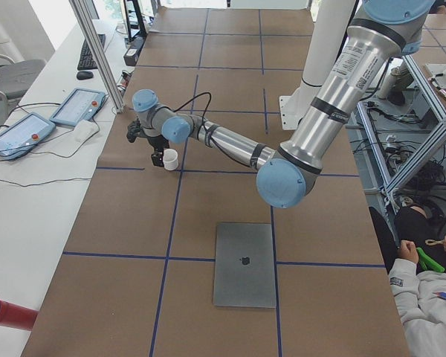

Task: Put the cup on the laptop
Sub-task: 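Reach the left gripper down to the white cup and grasp it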

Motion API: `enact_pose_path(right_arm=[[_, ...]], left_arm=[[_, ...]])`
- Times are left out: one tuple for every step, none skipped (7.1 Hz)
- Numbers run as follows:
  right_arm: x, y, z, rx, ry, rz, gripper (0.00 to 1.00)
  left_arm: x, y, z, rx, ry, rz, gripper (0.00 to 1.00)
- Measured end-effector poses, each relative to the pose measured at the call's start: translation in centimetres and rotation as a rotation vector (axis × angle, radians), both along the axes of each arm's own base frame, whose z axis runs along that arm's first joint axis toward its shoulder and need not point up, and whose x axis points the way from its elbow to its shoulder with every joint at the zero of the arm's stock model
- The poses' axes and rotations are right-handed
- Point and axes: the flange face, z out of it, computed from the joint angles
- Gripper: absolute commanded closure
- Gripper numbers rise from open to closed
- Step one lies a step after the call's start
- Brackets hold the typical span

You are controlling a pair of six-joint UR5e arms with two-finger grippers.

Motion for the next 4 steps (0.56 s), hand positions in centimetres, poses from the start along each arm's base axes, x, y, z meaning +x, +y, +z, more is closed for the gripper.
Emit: enact_pose_path(right_arm=[[0.0,0.0,0.0,0.000,0.000,0.000,0.00],[0.0,0.0,0.0,0.000,0.000,0.000,0.00],[0.0,0.0,0.0,0.000,0.000,0.000,0.00],[0.0,0.0,0.0,-0.001,0.000,0.000,0.00]], left_arm=[[2.4,-2.2,-0.7,-0.018,0.013,-0.029,0.03],[4.9,-4.1,-1.3,-0.037,0.008,-0.050,0.03],[7.6,-4.9,-1.4,-0.037,-0.022,-0.069,0.08],[10.3,-4.7,-1.1,-0.024,-0.054,-0.085,0.11]])
